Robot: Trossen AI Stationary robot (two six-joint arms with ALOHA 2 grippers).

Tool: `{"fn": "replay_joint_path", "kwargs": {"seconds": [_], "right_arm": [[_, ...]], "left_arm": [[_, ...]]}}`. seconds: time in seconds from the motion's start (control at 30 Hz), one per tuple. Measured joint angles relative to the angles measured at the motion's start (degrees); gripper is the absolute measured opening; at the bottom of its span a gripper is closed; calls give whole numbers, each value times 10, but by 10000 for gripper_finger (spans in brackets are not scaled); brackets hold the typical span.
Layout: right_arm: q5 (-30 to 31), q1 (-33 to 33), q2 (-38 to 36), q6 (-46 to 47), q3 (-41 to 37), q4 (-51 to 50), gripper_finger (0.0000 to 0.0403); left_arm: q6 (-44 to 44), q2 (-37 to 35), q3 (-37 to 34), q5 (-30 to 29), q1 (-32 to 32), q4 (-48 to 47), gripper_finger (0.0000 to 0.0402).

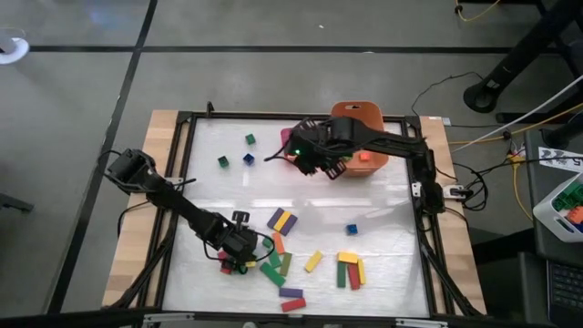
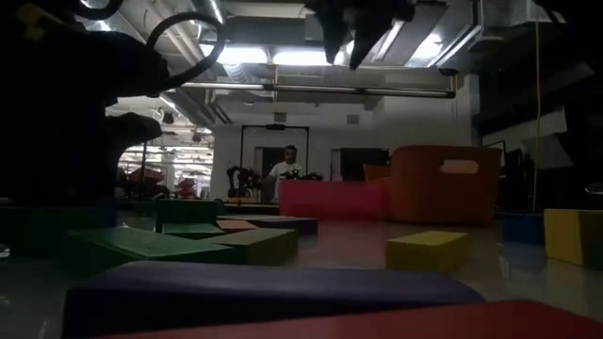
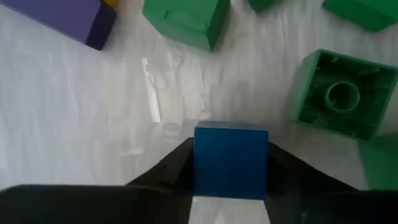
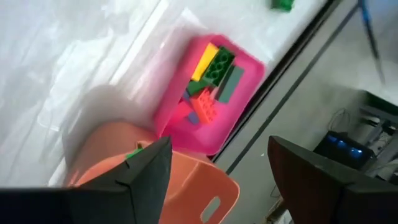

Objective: Sort blocks by size
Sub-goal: Put the small blue block into the orange bin

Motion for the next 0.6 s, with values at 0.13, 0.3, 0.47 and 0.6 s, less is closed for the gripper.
{"fn": "replay_joint_path", "kwargs": {"seconds": [0.13,0.3,0.47,0.6], "right_arm": [[-6,0,-30,2,0,-1,264],[-12,-1,-71,17,0,-2,264],[-75,0,-104,40,-8,1,264],[-116,0,-139,41,-64,-1,264]], "left_arm": [[-15,-1,0,-3,1,8,117],[-16,-2,2,-7,13,20,117],[0,-29,4,-7,40,26,116],[34,-62,4,-7,63,51,117]]}}
